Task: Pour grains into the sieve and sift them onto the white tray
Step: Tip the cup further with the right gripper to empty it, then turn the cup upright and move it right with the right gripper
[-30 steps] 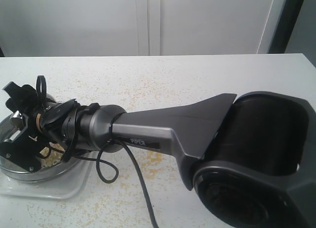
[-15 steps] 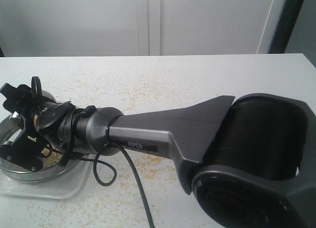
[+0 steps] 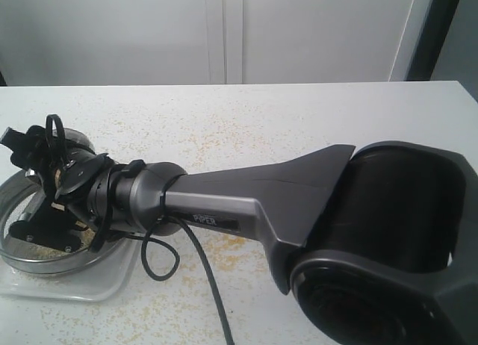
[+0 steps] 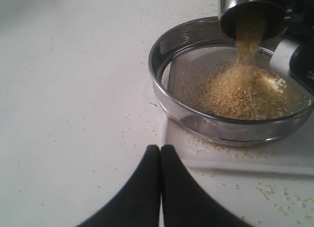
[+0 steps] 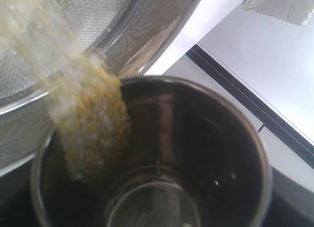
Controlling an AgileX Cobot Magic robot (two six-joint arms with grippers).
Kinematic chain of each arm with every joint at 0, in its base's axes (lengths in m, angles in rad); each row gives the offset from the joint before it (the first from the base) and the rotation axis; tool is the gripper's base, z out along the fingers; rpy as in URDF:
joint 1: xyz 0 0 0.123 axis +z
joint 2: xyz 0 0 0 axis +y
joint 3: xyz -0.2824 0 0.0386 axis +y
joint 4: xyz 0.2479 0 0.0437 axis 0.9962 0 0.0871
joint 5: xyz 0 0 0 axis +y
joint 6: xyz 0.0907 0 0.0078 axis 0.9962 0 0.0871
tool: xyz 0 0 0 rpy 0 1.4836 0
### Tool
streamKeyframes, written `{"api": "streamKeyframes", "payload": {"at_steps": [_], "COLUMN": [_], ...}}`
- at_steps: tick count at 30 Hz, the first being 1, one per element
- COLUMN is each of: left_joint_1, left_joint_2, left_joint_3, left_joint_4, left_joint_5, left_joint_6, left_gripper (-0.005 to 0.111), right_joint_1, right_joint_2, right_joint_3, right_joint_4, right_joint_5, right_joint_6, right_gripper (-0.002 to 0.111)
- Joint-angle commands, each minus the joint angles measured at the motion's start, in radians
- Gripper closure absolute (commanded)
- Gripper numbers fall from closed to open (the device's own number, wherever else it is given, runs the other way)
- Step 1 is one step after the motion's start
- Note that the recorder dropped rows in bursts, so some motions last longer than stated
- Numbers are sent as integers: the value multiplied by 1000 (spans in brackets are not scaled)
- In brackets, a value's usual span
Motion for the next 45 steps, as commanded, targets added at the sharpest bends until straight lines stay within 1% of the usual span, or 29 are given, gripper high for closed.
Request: {"api": "streamKeyframes", "payload": {"at_steps": [1, 5, 10, 15, 19, 22, 25, 26, 28, 29, 30, 31, 32, 34, 36, 38, 41, 45], "left_joint_1": [-5, -5, -5, -5, -5, -5, -5, -5, -5, -5, -5, -5, -5, -5, -5, -5, -5, -5], "left_joint_2": [-4, -4, -4, -4, -4, -4, -4, -4, -4, -4, -4, -4, -4, -4, -4, -4, -4, -4], "left_joint_3": [4, 4, 4, 4, 4, 4, 4, 4, 4, 4, 4, 4, 4, 4, 4, 4, 4, 4], "left_joint_4": [-3, -3, -3, -3, -3, -3, -3, -3, -3, -3, -3, -3, -3, -3, -3, -3, -3, -3], "left_joint_5": [-3, -3, -3, -3, -3, -3, -3, -3, -3, -3, -3, -3, -3, -3, -3, -3, -3, -3], "left_joint_6": [-1, -1, -1, -1, -1, -1, -1, -1, -1, -1, -1, -1, -1, -1, -1, -1, -1, -1], "left_gripper": [106, 106, 106, 106, 106, 106, 106, 106, 106, 106, 106, 106, 106, 106, 106, 106, 106, 106], "right_joint_1": [3, -1, -1, -1, -1, -1, -1, -1, -1, -1, -1, -1, -1, -3, -7, -7, -17, -32], "right_joint_2": [-19, -19, -19, -19, -21, -17, -19, -19, -19, -17, -17, -20, -20, -20, -20, -20, -33, -62], "right_joint_3": [-7, -7, -7, -7, -13, -12, -9, -16, -18, -8, -1, 1, -1, -12, -5, -7, -7, -5], "right_joint_4": [-10, -10, -10, -10, -10, -10, -10, -10, -10, -10, -10, -10, -10, -10, -10, -10, 28, 168], "right_joint_5": [20, 20, 76, 28, 111, 79, 140, 140, 71, 46, 57, 100, 136, 106, 88, 117, 111, 99], "right_joint_6": [-76, -92, -115, -110, -107, -51, -95, -60, 60, 40, -42, -109, -104, 38, 75, 110, 294, 335], "right_gripper": [108, 108, 108, 108, 108, 108, 108, 108, 108, 108, 108, 108, 108, 108, 108, 108, 108, 108]}}
